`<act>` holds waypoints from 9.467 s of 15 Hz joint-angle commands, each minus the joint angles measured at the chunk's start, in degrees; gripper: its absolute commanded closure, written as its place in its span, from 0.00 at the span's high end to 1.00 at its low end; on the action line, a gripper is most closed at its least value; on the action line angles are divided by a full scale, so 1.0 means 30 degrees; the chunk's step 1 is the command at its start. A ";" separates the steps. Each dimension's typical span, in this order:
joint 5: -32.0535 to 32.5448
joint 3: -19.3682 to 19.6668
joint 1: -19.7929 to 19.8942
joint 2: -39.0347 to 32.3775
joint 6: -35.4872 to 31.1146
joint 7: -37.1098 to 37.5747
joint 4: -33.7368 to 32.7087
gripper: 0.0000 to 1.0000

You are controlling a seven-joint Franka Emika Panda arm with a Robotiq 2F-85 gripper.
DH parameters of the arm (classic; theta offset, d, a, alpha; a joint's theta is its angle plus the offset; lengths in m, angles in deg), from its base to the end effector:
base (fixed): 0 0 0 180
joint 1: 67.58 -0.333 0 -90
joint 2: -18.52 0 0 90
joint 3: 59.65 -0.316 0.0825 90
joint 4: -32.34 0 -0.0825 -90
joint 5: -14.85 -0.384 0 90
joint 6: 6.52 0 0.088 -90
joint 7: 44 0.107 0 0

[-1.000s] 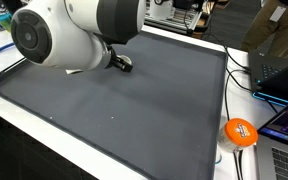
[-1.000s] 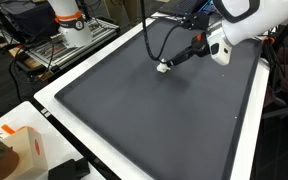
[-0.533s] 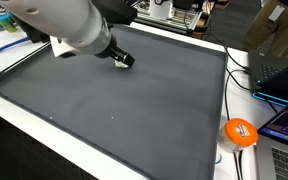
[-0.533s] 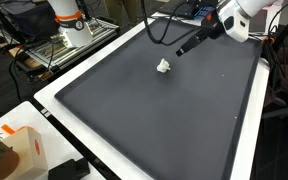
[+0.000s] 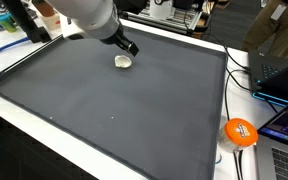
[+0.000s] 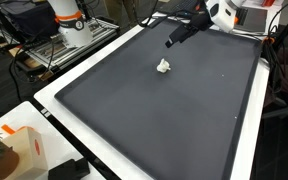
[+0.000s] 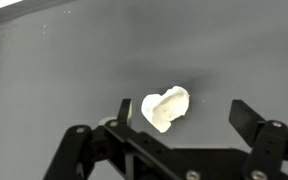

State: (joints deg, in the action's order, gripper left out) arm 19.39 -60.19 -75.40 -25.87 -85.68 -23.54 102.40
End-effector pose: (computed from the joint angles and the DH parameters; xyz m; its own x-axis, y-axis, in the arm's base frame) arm 0.6683 0.0870 0.2794 0.8197 -0.2445 -0.5179 -0.1193 -0.9574 0.2631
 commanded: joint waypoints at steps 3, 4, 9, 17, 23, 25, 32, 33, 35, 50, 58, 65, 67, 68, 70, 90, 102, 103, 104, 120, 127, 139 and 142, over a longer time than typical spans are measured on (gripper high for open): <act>-0.0112 0.0273 -0.0214 0.0474 -0.0077 0.0021 0.0569 1.00; -0.0231 0.0187 -0.0036 0.0713 -0.0585 -0.0350 0.1143 1.00; -0.0844 0.0087 0.0548 0.2483 -0.4066 -0.0842 0.4903 1.00; -0.0458 0.0426 0.0430 0.6847 -1.0906 0.0030 1.2263 1.00; -0.0416 0.0341 0.0507 0.6835 -0.9970 -0.0077 1.2028 1.00; -0.0546 0.0359 0.0624 0.7063 -1.0333 -0.0168 1.2465 1.00; -0.1094 0.0334 0.1273 0.9246 -1.6661 -0.0899 1.7256 1.00; -0.1058 0.0339 0.1302 0.9565 -1.7678 -0.0954 1.8020 1.00; -0.0985 0.0326 0.1298 1.0546 -2.0204 -0.0902 1.9841 1.00; -0.2586 -0.0254 0.1359 1.2559 -2.7092 -0.1485 2.3364 1.00; -0.3267 -0.0373 0.1496 1.3003 -2.9956 -0.3277 2.5161 1.00; -0.7519 -0.3041 0.2728 1.3476 -3.3957 -0.6805 2.7342 1.00; -0.7078 -0.2658 0.2380 1.2833 -3.3502 -0.6453 2.6576 1.00; -0.7716 -0.3317 0.2674 1.2941 -3.3502 -0.6931 2.6674 1.00; -0.8048 -0.3830 0.2912 1.3076 -3.3502 -0.7141 2.6716 1.00; -0.3471 -0.3555 0.3523 0.9888 -4.5271 -0.4500 2.9391 1.00; -0.2362 -0.2092 0.2595 0.8199 -4.9012 -0.4606 2.8641 1.00; -0.2364 -0.1991 0.2510 0.7985 -4.9226 -0.4650 2.8574 1.00; -0.2297 -0.1939 0.2473 0.7762 -4.9478 -0.4634 2.8520 1.00; -0.2541 -0.1466 0.2076 0.3983 -5.2718 -0.4734 2.6220 1.00; -0.2548 -0.1512 0.2078 0.3444 -5.3898 -0.4651 2.5794 1.00; -0.1847 -0.1630 0.2043 0.3935 -5.3362 -0.4665 2.6180 1.00; -0.1808 -0.1612 0.1932 0.4131 -5.2948 -0.4792 2.6382 1.00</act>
State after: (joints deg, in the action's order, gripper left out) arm 12.51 -65.42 -69.35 -14.68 -246.96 -37.80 180.08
